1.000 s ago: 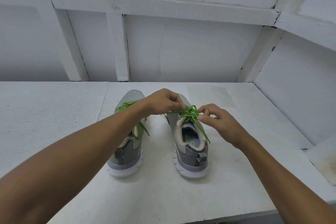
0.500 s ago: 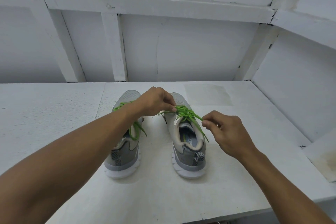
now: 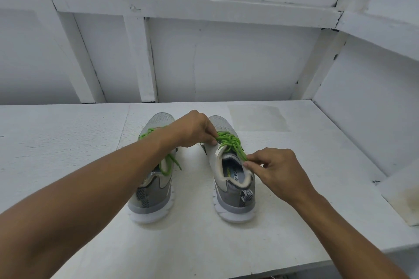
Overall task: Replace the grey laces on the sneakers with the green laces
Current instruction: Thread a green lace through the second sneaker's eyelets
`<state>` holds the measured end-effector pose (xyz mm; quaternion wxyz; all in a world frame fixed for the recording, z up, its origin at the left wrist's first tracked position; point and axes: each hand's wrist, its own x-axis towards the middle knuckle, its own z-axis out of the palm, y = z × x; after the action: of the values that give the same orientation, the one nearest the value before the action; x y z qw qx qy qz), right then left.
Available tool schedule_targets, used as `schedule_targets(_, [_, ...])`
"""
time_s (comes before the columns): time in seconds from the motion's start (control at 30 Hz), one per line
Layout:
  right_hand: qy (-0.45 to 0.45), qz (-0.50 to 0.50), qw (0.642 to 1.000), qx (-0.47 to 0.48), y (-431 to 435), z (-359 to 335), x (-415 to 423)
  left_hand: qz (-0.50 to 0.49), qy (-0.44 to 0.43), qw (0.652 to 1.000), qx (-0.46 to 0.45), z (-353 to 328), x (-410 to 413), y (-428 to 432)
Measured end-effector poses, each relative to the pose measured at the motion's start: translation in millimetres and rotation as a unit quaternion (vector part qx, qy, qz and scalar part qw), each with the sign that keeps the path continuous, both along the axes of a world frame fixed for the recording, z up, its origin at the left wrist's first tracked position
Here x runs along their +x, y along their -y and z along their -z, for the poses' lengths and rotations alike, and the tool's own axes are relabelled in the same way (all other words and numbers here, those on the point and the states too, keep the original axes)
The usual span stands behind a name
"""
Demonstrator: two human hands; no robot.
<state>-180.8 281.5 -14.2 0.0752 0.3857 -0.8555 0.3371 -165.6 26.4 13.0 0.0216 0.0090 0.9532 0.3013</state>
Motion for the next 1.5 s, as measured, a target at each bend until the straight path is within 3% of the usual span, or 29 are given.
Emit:
schedule_targets(0.23, [-0.064, -0.007, 0.998, 0.026, -1.7, -8.4, -3.3, 0.090, -0.032, 0.984, -0.150, 0.6, 0.2, 1.2])
schedule_targets(0.37, [-0.086, -0.024, 0.996, 0.023, -9.1, -13.0, -6.5, 0.083, -0.095, 0.966, -0.227, -5.4, -4.6, 6.2])
schedule_targets(0.57, [-0.071, -0.037, 0.997, 0.022, -20.3, 5.0, -1.3, 0.088, -0.091, 0.952, -0.279, -1.7, -7.9, 1.0])
schedule_targets(1.37, [-0.034, -0.021, 0.998, 0.045, -11.0, -7.4, 9.2, 0.073, -0.070, 0.939, -0.328, -7.1, 1.6, 8.4])
schedule_targets(1.5, [-0.043, -0.032, 0.997, 0.047, -5.1, -17.3, 18.9, 0.020, -0.096, 0.965, -0.243, -18.4, 21.5, 12.6])
